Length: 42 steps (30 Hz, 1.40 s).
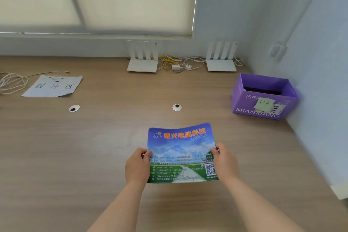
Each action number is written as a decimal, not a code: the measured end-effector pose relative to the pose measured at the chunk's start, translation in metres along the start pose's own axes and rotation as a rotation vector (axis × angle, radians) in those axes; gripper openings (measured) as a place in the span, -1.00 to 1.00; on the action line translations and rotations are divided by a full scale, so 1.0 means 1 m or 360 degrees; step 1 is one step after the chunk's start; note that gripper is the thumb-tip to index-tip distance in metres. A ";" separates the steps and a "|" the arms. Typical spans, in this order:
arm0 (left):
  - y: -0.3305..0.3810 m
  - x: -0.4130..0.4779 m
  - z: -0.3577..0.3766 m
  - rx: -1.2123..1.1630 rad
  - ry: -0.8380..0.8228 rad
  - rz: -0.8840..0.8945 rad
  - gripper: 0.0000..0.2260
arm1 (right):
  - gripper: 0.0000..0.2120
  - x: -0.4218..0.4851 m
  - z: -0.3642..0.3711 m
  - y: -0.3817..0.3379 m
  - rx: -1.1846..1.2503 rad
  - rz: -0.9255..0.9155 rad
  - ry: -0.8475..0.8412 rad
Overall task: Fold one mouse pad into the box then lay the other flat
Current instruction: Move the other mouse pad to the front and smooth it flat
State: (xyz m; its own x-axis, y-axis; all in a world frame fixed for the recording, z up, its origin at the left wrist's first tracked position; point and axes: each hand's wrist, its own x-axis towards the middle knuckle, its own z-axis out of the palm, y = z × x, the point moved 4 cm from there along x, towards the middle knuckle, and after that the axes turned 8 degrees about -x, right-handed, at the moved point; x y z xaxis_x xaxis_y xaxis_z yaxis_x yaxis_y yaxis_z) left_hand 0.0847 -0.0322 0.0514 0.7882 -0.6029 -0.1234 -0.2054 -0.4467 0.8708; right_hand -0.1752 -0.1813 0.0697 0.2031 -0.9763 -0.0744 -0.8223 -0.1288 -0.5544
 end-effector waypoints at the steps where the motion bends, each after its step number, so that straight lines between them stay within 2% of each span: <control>1: -0.005 -0.002 0.003 0.0010 -0.0013 -0.0021 -0.87 | -0.79 -0.002 0.004 0.004 -0.0012 0.0005 -0.0012; 15: -0.072 -0.020 0.056 0.0192 -0.0223 -0.0396 -0.89 | -0.80 -0.010 0.061 0.066 -0.0135 0.0222 -0.0390; 22: -0.095 -0.022 0.061 0.0287 -0.0217 -0.0475 -0.87 | -0.79 -0.003 0.079 0.087 -0.0240 0.0278 -0.0414; 34: -0.098 -0.009 0.065 0.0410 -0.0174 -0.0452 -0.89 | -0.91 0.007 0.084 0.087 -0.0420 0.0272 -0.0378; 36: -0.094 -0.008 0.066 0.0412 -0.0162 -0.0464 -0.82 | -0.88 0.009 0.083 0.083 -0.0456 0.0259 -0.0347; 38: -0.087 -0.006 0.070 0.0533 -0.0138 -0.0355 -0.79 | -0.77 0.012 0.085 0.074 -0.0567 0.0140 -0.0341; 40: -0.078 -0.003 0.080 0.0693 -0.0191 -0.0116 -0.71 | -0.58 0.015 0.094 0.060 -0.0705 -0.0062 -0.0420; 42: -0.066 -0.002 0.099 0.0797 -0.0405 0.0142 -0.58 | -0.41 0.016 0.109 0.043 -0.0739 -0.0276 -0.0545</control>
State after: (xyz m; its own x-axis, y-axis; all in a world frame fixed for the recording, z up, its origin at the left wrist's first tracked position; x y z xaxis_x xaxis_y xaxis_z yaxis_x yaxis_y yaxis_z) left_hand 0.0391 -0.0665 -0.0529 0.6033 -0.7653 -0.2244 -0.5637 -0.6083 0.5587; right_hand -0.1496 -0.1837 -0.0461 0.4512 -0.8326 -0.3211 -0.8924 -0.4189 -0.1679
